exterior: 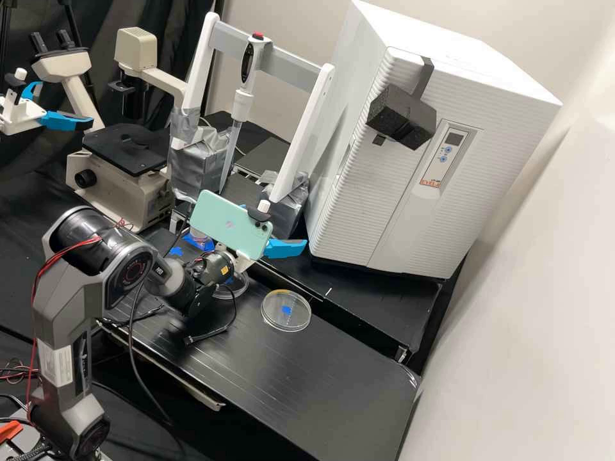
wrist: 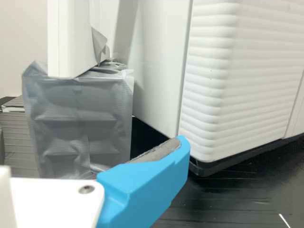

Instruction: Close the lid

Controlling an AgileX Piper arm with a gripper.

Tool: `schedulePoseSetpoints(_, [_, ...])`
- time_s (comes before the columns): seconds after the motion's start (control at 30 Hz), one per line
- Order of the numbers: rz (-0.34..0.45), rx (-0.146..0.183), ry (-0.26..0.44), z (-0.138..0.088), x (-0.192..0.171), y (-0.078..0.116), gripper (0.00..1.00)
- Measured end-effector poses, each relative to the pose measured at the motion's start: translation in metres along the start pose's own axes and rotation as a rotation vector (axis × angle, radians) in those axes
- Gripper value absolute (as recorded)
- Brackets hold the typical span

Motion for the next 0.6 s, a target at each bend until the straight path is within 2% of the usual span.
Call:
schedulePoseSetpoints(0.3, [0.002, 0.000, 0.002, 0.000, 0.000, 0.000, 1.00])
schedulePoseSetpoints(0.5, [0.021, -0.014, -0.010, 0.012, -0.018, 0.007, 1.00])
schedulePoseSetpoints(0.6, [0.050, 0.010, -0.006, 0.020, -0.037, 0.016, 1.00])
